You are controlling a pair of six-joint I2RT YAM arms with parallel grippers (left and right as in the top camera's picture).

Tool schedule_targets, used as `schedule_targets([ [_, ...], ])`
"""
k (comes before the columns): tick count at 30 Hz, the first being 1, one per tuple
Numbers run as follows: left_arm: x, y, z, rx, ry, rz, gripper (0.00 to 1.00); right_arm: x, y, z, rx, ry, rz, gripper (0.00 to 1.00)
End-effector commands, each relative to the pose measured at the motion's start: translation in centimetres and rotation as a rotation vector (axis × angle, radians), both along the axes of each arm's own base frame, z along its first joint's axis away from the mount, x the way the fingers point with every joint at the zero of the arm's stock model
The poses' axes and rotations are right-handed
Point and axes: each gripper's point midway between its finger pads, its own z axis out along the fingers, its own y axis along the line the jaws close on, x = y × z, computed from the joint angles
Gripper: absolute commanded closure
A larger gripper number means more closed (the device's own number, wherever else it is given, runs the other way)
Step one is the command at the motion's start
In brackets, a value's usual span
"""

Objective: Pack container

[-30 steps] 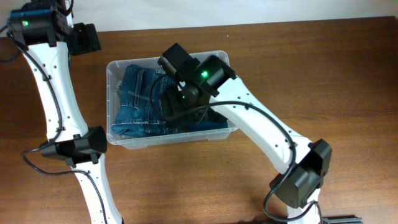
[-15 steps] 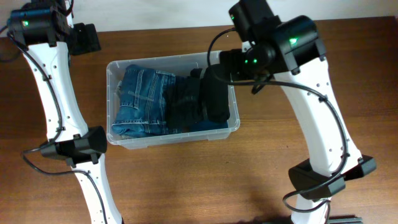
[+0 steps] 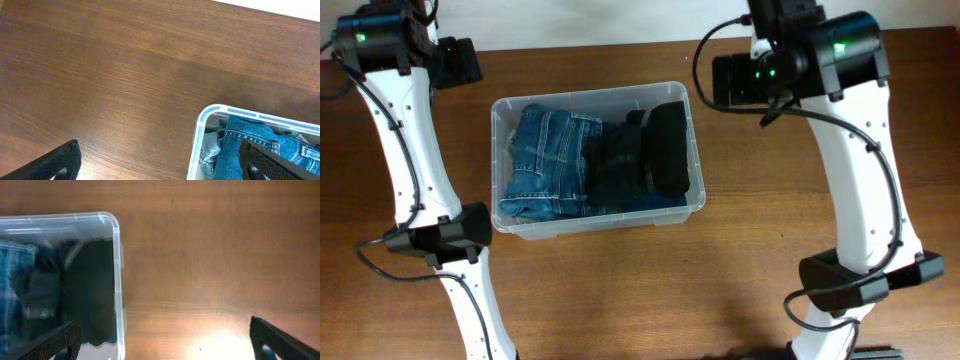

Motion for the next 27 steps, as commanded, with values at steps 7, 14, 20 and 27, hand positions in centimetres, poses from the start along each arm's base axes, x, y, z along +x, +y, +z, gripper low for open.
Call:
schedule_targets([
  [7, 0.1, -0.1, 0.1, -0.006, -0.011, 0.006, 0.01, -4.4, -0.6, 10.3, 0.052, -0.409, 0.123, 0.02],
  [14, 0.1, -0.1, 0.1, -0.006, -0.011, 0.006, 0.00, -9.1, -2.6, 7.1, 0.118, -0.587, 0.114, 0.02],
  [20, 0.1, -0.1, 0.1, -0.006, -0.011, 0.006, 0.01, -13.6, -4.8, 1.5, 0.147, -0.714, 0.088, 0.02],
  [27, 0.1, -0.1, 0.1, -0.006, -0.011, 0.005, 0.01, -17.1, -5.6, -5.1, 0.168, -0.909, 0.092, 0.02],
])
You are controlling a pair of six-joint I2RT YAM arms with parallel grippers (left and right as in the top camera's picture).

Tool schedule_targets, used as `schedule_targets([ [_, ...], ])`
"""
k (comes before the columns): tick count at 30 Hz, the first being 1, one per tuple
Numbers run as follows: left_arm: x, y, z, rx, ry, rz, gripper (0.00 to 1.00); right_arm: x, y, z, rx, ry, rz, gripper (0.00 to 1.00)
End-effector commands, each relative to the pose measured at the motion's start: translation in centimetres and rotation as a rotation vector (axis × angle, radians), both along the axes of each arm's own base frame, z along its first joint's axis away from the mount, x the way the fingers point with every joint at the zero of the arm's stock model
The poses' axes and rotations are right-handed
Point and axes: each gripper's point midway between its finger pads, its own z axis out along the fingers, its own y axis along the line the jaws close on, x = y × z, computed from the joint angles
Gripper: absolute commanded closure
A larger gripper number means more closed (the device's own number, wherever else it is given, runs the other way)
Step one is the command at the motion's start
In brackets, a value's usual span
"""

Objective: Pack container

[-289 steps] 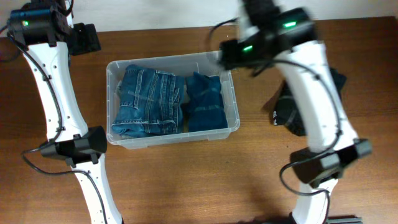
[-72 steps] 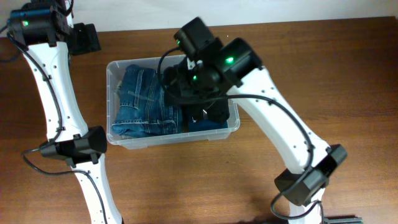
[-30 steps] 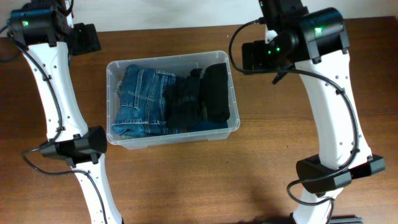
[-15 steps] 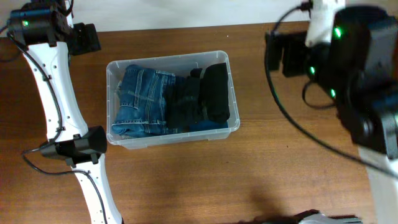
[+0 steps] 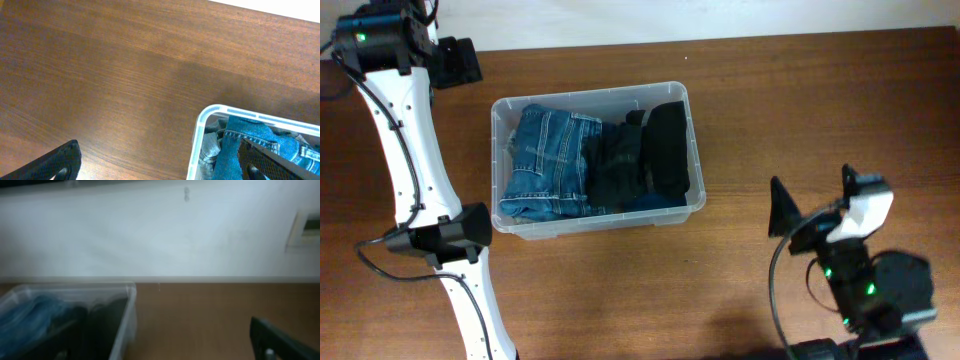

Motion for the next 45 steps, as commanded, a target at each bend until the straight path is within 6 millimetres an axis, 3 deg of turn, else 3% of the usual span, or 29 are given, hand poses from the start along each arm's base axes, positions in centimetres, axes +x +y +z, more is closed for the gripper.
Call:
schedule_targets([
  [1, 0.2, -0.1, 0.2, -0.004, -0.013, 0.003, 0.01, -1.0, 0.1, -4.9, 0.004, -0.039, 0.026, 0.02],
  [7, 0.2, -0.1, 0.2, -0.004, -0.013, 0.003, 0.00, -0.9, -0.3, -9.0, 0.006, -0.086, 0.014, 0.02],
  [16, 0.2, -0.1, 0.2, -0.003, -0.013, 0.002, 0.01, -0.9, -1.7, -12.0, 0.004, -0.096, -0.044, 0.02],
  [23, 0.2, -0.1, 0.2, -0.003, -0.013, 0.002, 0.01, -0.5, -2.2, -15.7, 0.002, -0.031, -0.070, 0.02],
  [28, 0.2, -0.1, 0.2, -0.003, -0.013, 0.002, 0.01, -0.5, -3.1, -15.8, -0.013, -0.027, -0.122, 0.02],
  [45, 0.2, -0.1, 0.2, -0.003, -0.013, 0.002, 0.01, -0.5, -3.3, -15.8, -0.032, -0.028, -0.128, 0.02],
])
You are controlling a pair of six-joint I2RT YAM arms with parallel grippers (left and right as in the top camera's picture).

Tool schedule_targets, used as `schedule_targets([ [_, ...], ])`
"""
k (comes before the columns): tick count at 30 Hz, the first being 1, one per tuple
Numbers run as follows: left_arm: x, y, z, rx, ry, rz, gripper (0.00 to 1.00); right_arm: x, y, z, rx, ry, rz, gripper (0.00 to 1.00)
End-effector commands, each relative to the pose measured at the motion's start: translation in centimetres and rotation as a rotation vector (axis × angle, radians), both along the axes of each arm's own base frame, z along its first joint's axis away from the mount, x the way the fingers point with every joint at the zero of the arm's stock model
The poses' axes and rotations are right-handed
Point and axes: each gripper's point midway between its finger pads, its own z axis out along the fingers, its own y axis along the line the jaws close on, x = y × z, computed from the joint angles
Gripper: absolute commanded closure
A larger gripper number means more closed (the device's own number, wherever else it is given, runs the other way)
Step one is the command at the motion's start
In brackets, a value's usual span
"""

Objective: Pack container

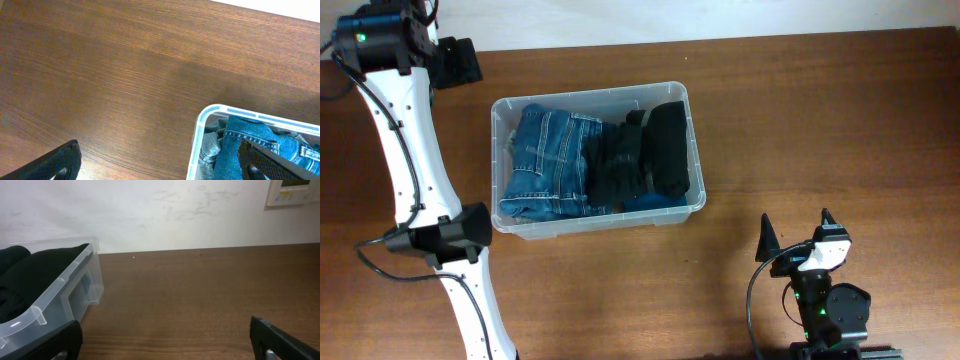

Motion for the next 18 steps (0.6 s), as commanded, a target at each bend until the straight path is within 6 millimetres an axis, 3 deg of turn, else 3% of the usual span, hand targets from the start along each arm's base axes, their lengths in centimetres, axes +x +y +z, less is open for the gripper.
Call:
schedule_targets([
  [1, 0.1, -0.1, 0.1, -0.004, -0.010, 0.002, 0.01, 0.0, -0.5, -0.2, -0.011, -0.002, -0.024, 0.02],
  [13, -0.1, 0.5, 0.8, 0.032, -0.018, 0.020, 0.01, 0.0, -0.5, -0.2, -0.011, -0.002, -0.024, 0.01],
  [15, -0.3, 0.1, 2.1, 0.024, -0.056, 0.012, 0.01, 0.0, -0.5, -0.2, -0.011, -0.002, -0.024, 0.02],
  [18, 0.0, -0.9, 6.0, -0.016, -0.190, -0.023, 0.01, 0.0, -0.5, -0.2, -0.011, -0.002, -0.024, 0.02],
])
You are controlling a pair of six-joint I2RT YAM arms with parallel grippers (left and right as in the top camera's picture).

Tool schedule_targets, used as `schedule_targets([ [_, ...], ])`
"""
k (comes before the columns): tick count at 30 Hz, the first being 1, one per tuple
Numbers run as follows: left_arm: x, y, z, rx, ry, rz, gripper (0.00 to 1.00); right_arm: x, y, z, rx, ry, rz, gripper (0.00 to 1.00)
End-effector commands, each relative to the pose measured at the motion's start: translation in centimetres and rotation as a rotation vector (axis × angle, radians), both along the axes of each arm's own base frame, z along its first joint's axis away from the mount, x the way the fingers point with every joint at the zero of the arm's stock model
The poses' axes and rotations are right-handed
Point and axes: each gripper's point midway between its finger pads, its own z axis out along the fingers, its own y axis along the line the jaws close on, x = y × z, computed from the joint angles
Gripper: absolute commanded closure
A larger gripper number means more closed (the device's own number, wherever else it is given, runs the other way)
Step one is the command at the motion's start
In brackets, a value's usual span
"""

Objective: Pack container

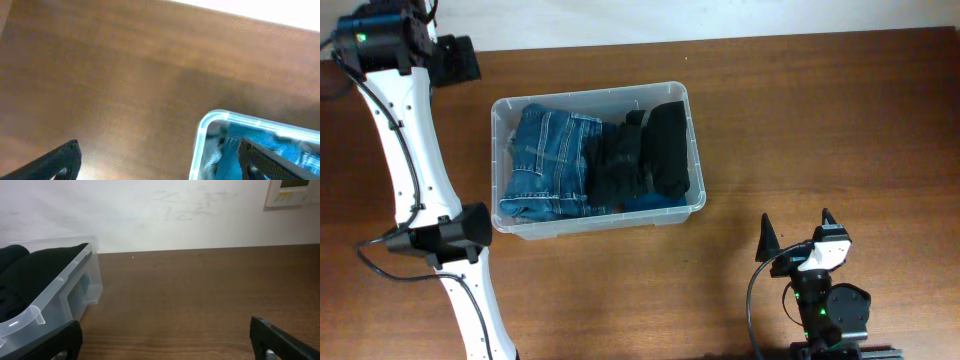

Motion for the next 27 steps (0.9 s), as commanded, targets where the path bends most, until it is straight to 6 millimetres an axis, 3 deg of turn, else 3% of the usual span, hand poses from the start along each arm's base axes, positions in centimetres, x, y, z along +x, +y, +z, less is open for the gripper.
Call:
schedule_targets([
  [1, -0.5, -1.4, 7.0, -0.035, -0.206, -0.039, 0.01, 0.0, -0.4, -0.2, -0.004, -0.002, -0.022, 0.02],
  [7, -1.8, -1.7, 14.7, -0.016, -0.435, -0.052, 0.01, 0.0, -0.4, -0.2, -0.004, -0.002, -0.022, 0.02],
  [11, -3.7, -1.8, 16.8, -0.005, -0.518, -0.054, 0.01, 0.0, -0.4, -0.2, -0.004, -0.002, -0.022, 0.02],
  [16, -7.3, -2.2, 15.7, 0.004, -0.587, -0.056, 0.01, 0.0, -0.4, -0.2, -0.004, -0.002, -0.022, 0.02],
  [27, -16.3, -3.3, 8.2, 0.023, -0.808, -0.074, 0.01, 0.0, -0.4, -0.2, -0.004, -0.002, -0.022, 0.02],
])
